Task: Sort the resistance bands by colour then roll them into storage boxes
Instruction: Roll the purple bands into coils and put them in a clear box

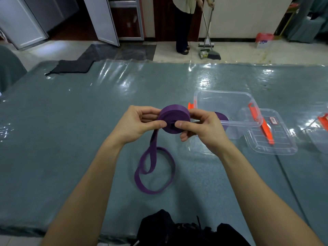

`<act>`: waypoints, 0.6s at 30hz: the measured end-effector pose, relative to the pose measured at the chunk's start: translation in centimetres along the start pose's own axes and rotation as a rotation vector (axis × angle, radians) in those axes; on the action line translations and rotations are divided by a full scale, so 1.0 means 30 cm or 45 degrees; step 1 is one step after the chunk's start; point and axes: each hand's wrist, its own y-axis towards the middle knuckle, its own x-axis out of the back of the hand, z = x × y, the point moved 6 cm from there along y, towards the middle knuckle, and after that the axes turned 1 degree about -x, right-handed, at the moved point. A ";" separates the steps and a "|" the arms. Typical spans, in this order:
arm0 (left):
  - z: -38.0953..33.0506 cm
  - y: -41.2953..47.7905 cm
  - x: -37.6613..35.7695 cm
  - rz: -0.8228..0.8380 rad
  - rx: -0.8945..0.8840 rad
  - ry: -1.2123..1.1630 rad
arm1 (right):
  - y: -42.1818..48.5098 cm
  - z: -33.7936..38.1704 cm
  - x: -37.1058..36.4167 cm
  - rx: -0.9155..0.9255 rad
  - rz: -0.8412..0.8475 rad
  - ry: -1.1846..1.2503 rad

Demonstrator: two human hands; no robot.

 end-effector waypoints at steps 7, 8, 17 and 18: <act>0.019 0.005 -0.001 -0.042 0.209 -0.261 | 0.017 -0.002 -0.006 -0.019 0.022 0.009; 0.026 0.002 -0.007 -0.026 0.253 -0.283 | 0.018 -0.002 -0.005 -0.023 0.032 -0.012; 0.008 -0.001 -0.014 0.057 0.080 0.233 | 0.016 0.003 -0.003 -0.042 0.082 -0.616; 0.001 0.001 -0.022 0.089 0.051 0.315 | 0.021 0.021 -0.003 -0.019 0.091 -0.724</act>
